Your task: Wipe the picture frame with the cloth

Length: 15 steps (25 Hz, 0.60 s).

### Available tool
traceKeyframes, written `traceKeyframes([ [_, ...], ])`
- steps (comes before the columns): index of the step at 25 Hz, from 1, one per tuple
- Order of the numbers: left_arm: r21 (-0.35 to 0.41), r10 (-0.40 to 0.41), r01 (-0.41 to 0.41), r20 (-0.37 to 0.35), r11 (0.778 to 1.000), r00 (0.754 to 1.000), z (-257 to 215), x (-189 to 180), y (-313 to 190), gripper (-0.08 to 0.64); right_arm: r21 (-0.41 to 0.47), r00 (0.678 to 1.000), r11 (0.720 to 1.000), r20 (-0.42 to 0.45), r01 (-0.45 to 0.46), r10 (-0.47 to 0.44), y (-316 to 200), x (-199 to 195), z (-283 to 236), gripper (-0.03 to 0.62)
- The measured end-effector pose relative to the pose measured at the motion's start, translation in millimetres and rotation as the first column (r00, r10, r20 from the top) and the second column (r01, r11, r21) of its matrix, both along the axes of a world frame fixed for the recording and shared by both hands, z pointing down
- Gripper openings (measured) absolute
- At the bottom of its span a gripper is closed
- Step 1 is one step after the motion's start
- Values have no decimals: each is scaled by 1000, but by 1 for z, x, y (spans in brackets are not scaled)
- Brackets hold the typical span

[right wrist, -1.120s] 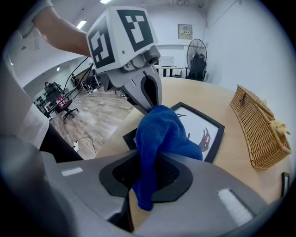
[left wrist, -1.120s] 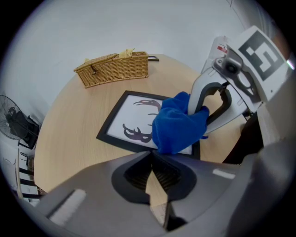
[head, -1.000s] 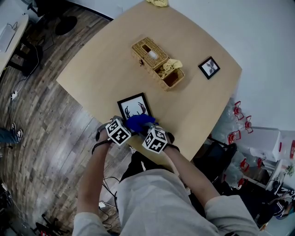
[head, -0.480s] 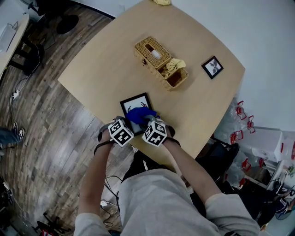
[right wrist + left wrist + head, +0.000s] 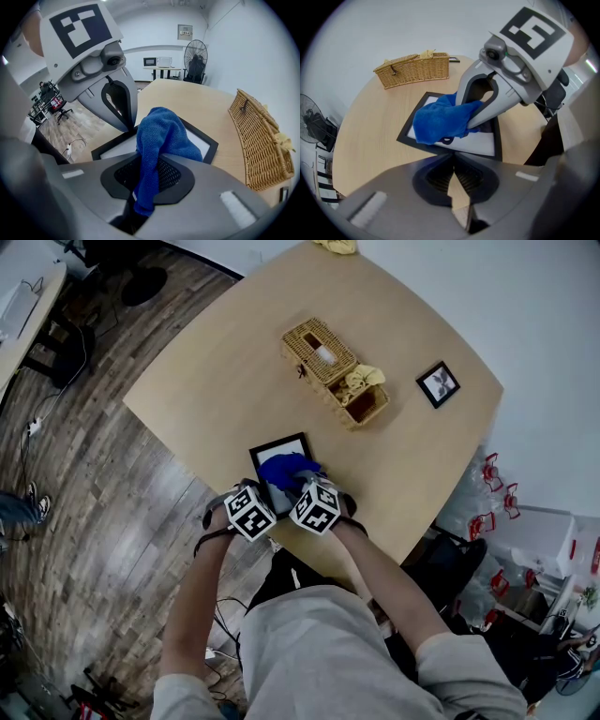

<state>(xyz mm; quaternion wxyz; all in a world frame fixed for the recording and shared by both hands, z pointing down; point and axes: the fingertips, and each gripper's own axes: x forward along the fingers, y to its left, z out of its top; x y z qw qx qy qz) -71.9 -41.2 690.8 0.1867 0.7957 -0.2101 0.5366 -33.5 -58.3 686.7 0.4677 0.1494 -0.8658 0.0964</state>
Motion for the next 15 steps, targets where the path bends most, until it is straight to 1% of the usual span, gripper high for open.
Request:
traceKeyframes([
  [5, -3, 1, -1, -3, 1000, 1000, 0, 0, 1, 54, 2, 1000, 1000, 0, 1, -1, -7, -3, 0, 57],
  [11, -4, 22, -22, 7, 1000, 1000, 0, 0, 0, 54, 20, 1000, 1000, -6, 11, -11, -20, -9, -1, 57],
  [15, -3, 19, -19, 5, 1000, 1000, 0, 0, 1, 54, 30, 1000, 999, -13, 18, -17, -27, -14, -2, 57],
])
